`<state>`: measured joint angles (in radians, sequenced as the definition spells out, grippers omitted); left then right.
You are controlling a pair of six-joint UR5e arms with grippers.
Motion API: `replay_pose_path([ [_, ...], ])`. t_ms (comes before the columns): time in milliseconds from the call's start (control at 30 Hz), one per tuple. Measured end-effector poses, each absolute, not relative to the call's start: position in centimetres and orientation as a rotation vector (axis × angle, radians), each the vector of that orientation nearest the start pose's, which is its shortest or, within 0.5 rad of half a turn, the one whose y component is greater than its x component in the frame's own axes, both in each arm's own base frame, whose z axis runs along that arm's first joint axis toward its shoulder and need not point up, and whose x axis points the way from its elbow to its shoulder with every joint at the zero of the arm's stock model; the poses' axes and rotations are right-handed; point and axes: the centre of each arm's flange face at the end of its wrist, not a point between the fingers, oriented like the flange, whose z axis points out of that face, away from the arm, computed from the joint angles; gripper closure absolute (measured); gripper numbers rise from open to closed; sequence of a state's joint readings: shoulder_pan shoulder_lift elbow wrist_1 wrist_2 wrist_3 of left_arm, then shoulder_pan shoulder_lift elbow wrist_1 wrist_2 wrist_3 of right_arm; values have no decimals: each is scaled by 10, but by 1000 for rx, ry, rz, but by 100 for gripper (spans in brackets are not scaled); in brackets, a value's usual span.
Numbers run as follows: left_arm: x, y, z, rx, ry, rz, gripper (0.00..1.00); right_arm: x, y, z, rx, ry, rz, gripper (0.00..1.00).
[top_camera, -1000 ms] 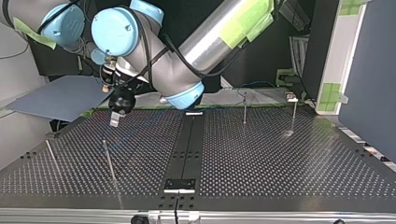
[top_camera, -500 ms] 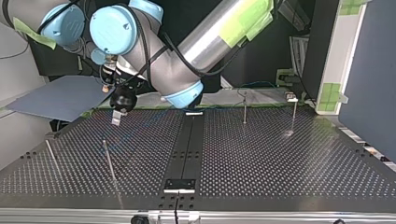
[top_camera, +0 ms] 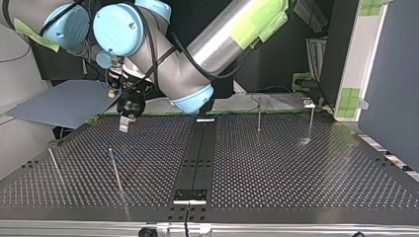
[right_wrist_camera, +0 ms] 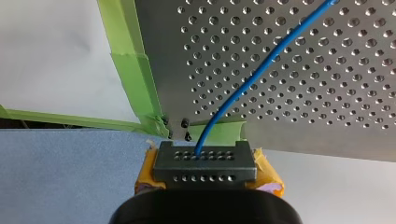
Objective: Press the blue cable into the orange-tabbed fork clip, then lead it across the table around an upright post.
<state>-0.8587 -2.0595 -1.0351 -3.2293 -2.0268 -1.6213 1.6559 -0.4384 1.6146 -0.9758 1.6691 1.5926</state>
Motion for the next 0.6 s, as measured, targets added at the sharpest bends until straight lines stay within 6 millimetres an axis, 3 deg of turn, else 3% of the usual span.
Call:
replay_pose_path([
  [600,377,-567,453,260,1596,-338,0,175,-600,-137,1343,-1364,1101,100],
])
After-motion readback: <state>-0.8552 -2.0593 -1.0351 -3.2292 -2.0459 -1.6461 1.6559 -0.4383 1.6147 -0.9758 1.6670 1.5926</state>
